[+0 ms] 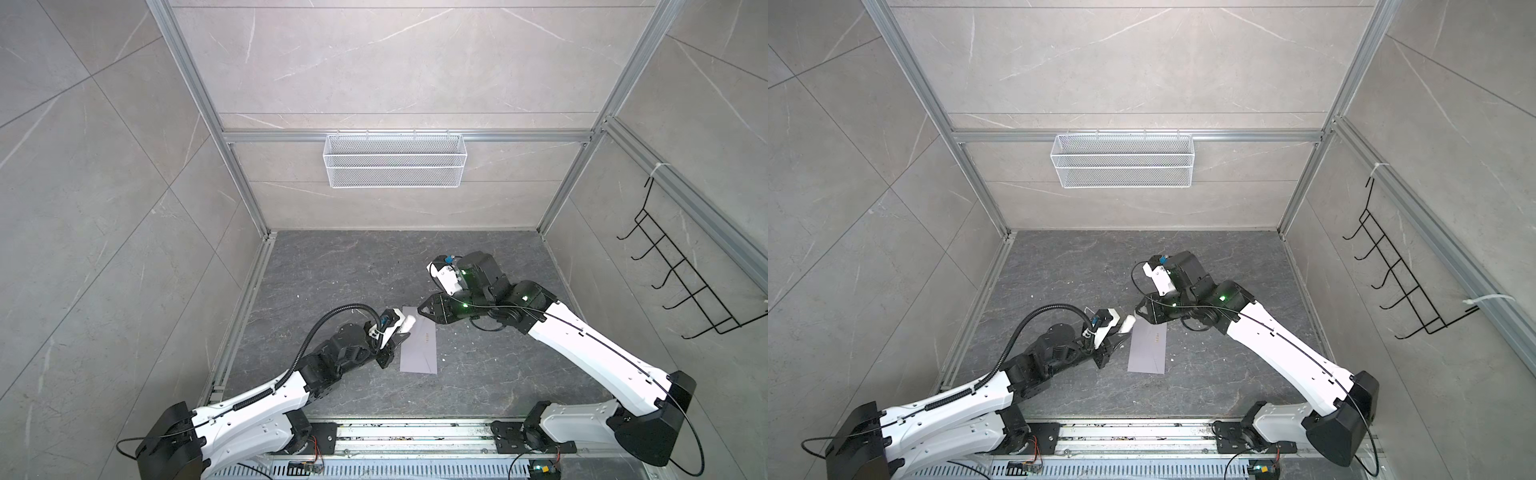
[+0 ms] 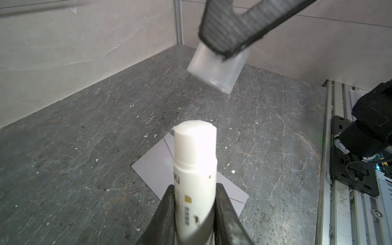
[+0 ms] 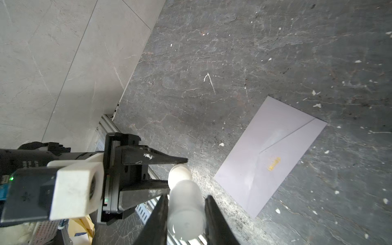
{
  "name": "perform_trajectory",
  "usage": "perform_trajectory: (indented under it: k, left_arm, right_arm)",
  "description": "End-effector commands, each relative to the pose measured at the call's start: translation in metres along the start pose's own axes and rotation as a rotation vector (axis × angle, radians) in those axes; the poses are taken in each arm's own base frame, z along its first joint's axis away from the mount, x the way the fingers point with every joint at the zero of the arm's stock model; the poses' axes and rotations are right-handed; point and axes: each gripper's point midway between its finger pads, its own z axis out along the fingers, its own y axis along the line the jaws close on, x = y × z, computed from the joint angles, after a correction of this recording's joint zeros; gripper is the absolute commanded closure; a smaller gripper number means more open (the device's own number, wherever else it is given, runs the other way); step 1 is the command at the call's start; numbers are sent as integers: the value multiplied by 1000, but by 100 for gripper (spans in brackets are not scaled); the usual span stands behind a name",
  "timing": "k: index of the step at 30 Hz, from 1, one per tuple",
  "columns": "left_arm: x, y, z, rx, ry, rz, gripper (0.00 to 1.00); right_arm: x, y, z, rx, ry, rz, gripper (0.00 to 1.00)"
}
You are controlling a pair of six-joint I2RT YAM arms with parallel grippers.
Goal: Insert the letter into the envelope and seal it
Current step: 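Lift the glue stick upright with the left gripper while the right raises the cap, then lower the clear cap onto the glue stick top with the right gripper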
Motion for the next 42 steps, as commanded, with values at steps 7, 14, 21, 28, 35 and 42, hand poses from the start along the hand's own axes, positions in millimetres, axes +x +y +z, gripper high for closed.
perform_trajectory:
  k: [7, 14, 21, 28, 35, 42]
  left_arm:
    - [-25, -10, -9, 49, -110, 62, 100]
    - [-19, -12, -13, 54, -117, 106, 100]
    - [-19, -17, -19, 71, -160, 175, 100]
    - [-19, -20, -22, 87, -174, 214, 100]
    - [-18, -19, -23, 75, -178, 229, 100]
    - [-19, -18, -26, 67, -183, 235, 100]
  right_arm:
    - [-6, 12, 0, -50, 20, -10, 71]
    - [0, 23, -5, -95, 73, -62, 71]
    - [11, 22, -6, -89, 153, -117, 73]
    - [18, 24, 1, -124, 188, -115, 74]
    - [26, 22, 5, -132, 218, -106, 75]
    - [31, 19, 7, -127, 239, -100, 75]
